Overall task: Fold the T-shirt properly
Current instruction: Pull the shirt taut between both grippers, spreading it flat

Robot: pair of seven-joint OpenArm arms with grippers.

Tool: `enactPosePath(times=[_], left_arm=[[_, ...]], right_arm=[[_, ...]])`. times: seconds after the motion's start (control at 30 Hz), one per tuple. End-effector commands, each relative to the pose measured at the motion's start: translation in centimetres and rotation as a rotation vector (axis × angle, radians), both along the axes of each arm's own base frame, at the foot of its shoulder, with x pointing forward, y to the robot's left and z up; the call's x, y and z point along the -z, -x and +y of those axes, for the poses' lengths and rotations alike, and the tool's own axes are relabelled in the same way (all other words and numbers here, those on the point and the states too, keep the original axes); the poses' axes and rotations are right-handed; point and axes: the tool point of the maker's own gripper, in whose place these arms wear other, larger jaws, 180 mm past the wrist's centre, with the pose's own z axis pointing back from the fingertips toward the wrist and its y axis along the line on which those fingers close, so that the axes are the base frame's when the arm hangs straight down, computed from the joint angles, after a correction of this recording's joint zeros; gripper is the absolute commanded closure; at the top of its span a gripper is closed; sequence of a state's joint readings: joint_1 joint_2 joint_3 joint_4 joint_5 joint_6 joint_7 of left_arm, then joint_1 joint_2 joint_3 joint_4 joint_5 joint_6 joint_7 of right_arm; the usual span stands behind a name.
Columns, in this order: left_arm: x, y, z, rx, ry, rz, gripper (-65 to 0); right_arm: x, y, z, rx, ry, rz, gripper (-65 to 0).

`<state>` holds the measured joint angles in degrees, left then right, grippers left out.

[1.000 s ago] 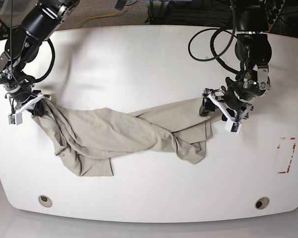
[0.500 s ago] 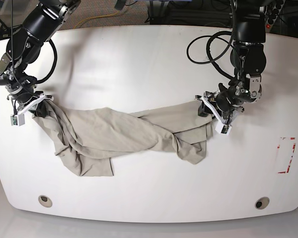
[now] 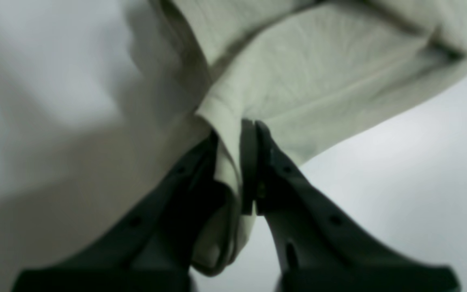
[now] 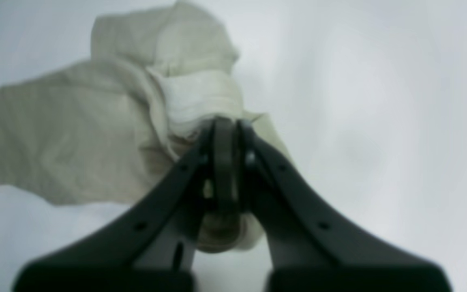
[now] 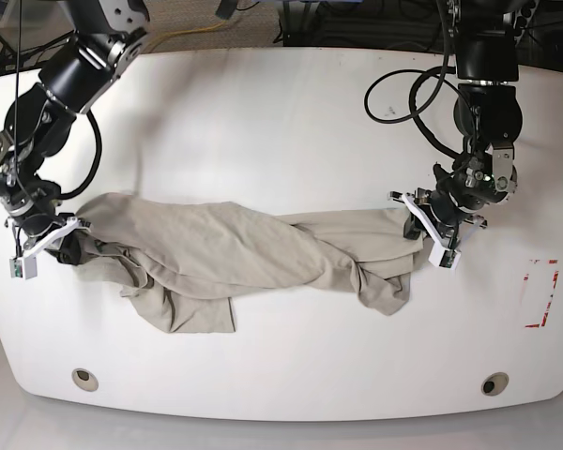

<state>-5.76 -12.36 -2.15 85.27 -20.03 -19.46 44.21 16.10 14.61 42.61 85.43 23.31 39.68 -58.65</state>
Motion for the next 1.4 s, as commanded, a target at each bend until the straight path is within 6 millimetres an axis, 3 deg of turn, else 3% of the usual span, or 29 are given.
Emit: enactPosePath(times=[0.0, 0.1, 0.3, 0.47, 0.67, 0.83, 0.93, 1.0, 1.2, 1.37], left_arm=[[-5.6, -2.6, -0.6, 0.025, 0.003, -0.163, 0.0], [-8.7, -3.4, 0.4, 0.027, -0.049, -0.212, 0.0], [-15.9, -5.1, 2.0, -0.014, -0.092, -0.355, 0.0], [-21.9, -6.3, 4.1, -0.071, -0.121, -0.466, 0.0], [-27.9, -7.3, 6.6, -0.151, -0.123, -0.564, 0.0], [-31.0, -7.4, 8.7, -0.184, -0.16, -0.624, 0.0], [-31.1, -7.4, 8.9, -0.187, -0.163, -0.625, 0.0], [-30.0, -7.2, 8.9, -0.183, -0.166, -0.602, 0.0], [-25.1, -6.1, 8.9, -0.175, -0.176, -0.491, 0.0], [-20.0, -4.3, 8.9, -0.164, -0.183, -0.373, 0.0]], right_arm=[[-5.1, -2.7, -0.6, -0.005, 0.024, -0.133, 0.0], [-7.7, -5.4, 1.0, -0.064, 0.031, -0.177, 0.0], [-12.7, -9.0, 0.7, -0.1, 0.059, -0.245, 0.0], [-18.1, -12.3, 0.7, -0.104, 0.094, -0.299, 0.0], [-25.3, -14.6, 1.0, -0.135, 0.13, -0.388, 0.0], [-29.3, -15.0, 1.2, -0.136, 0.142, -0.453, 0.0], [-28.9, -15.1, 1.0, -0.136, 0.136, -0.441, 0.0], [-28.1, -14.9, 0.4, -0.13, 0.137, -0.425, 0.0], [-20.9, -13.9, -0.1, -0.126, 0.112, -0.296, 0.0], [-15.2, -11.1, -1.1, -0.103, 0.019, -0.233, 0.0]])
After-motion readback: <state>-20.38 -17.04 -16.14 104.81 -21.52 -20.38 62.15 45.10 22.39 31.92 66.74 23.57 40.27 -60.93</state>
